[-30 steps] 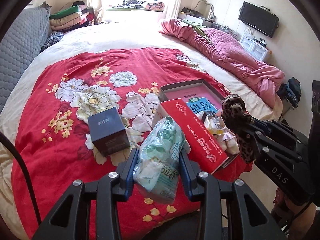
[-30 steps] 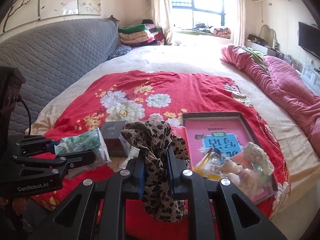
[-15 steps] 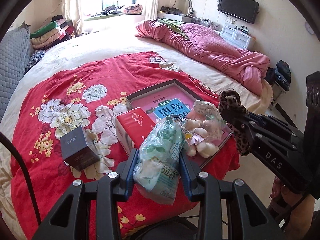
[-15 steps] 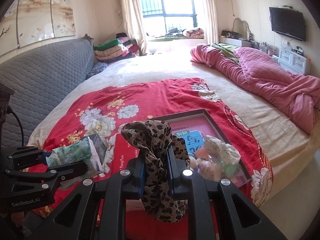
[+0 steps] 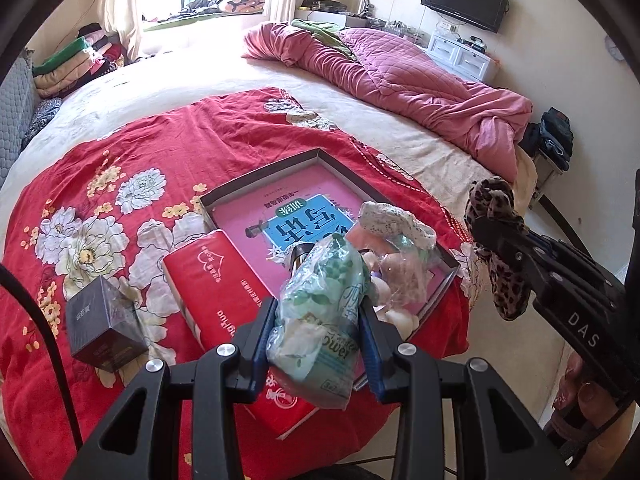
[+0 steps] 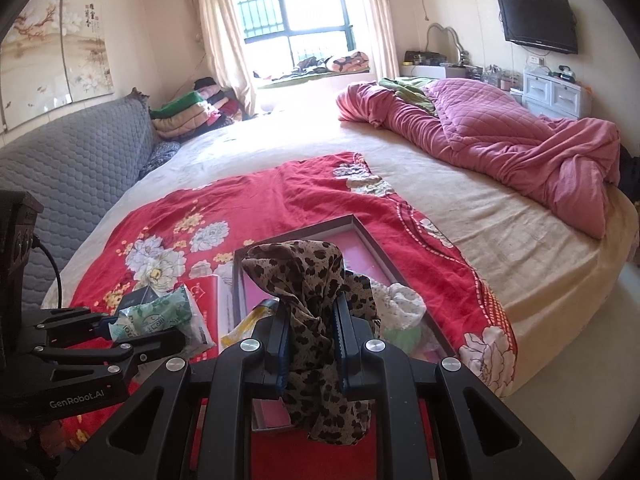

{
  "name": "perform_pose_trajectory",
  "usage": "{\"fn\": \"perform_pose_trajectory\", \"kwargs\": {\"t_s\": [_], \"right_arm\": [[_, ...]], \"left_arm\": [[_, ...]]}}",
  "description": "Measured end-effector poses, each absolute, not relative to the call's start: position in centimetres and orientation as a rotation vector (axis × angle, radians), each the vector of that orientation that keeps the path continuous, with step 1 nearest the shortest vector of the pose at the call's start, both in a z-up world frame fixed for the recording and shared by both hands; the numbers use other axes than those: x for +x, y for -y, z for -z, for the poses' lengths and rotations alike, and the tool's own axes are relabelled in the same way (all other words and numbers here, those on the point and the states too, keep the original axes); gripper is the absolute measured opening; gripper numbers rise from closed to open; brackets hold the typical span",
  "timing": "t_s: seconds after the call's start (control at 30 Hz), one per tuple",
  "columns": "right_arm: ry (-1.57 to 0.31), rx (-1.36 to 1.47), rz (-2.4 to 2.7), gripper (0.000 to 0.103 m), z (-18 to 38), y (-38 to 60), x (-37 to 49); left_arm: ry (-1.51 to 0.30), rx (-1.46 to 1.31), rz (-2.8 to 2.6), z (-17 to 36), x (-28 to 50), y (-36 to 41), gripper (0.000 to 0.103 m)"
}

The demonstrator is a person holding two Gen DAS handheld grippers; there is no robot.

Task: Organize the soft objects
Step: 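Carry the wipes pack and leopard-print cloth toward the pink tray with both tools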

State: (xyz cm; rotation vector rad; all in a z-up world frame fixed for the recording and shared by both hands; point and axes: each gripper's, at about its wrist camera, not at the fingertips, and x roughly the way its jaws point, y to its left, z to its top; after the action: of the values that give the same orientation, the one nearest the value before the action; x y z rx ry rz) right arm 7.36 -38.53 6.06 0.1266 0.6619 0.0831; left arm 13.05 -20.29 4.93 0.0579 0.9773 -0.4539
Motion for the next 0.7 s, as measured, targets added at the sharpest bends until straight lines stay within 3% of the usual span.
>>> {"fn": "perform_pose_trajectory", "kwargs": {"t_s": [0.7], "right_arm": [[-0.768,0.105,-0.106,0.021,-2.0,39.7,13.8]], "left_arm": [[-1.076,0.087,0.482,0.4,18.9,24.5,0.039]]}}
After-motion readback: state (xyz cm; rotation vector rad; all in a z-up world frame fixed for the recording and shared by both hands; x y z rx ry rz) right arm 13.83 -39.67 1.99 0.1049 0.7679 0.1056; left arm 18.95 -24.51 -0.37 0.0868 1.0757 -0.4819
